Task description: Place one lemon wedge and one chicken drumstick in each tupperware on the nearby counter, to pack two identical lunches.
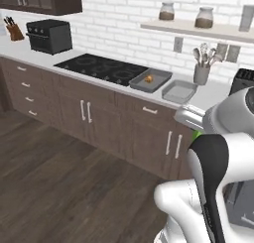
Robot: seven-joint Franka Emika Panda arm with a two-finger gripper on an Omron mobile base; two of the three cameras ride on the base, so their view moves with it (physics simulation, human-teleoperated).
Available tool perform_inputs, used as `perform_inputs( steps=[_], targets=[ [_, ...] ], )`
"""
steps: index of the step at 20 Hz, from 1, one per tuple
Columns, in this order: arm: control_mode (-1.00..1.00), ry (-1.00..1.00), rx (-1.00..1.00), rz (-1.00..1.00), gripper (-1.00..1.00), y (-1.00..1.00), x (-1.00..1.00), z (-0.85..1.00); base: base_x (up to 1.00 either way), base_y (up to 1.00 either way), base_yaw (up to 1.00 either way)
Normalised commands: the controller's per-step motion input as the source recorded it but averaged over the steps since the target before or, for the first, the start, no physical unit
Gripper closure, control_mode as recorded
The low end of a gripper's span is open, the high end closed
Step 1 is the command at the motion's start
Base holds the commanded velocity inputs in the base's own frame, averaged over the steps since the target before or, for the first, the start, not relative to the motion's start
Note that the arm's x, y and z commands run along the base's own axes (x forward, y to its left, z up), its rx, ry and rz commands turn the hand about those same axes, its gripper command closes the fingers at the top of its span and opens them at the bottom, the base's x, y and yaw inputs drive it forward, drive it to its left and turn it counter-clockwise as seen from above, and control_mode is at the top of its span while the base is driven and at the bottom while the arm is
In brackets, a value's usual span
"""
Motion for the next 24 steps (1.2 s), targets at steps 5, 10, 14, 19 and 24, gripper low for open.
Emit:
perform_inputs(
  steps=[5,10,14,19,24],
  targets=[
    [1.00,0.00,0.00,0.00,1.00,0.00,0.00,0.00,1.00,0.35,-0.01],
    [1.00,0.00,0.00,0.00,1.00,0.00,0.00,0.00,1.00,0.31,-0.02],
    [1.00,0.00,0.00,0.00,1.00,0.00,0.00,0.00,1.00,0.16,-0.14],
    [1.00,0.00,0.00,0.00,1.00,0.00,0.00,0.00,1.00,0.02,-0.40],
    [1.00,0.00,0.00,0.00,1.00,0.00,0.00,0.00,1.00,0.00,-0.54]
  ],
)
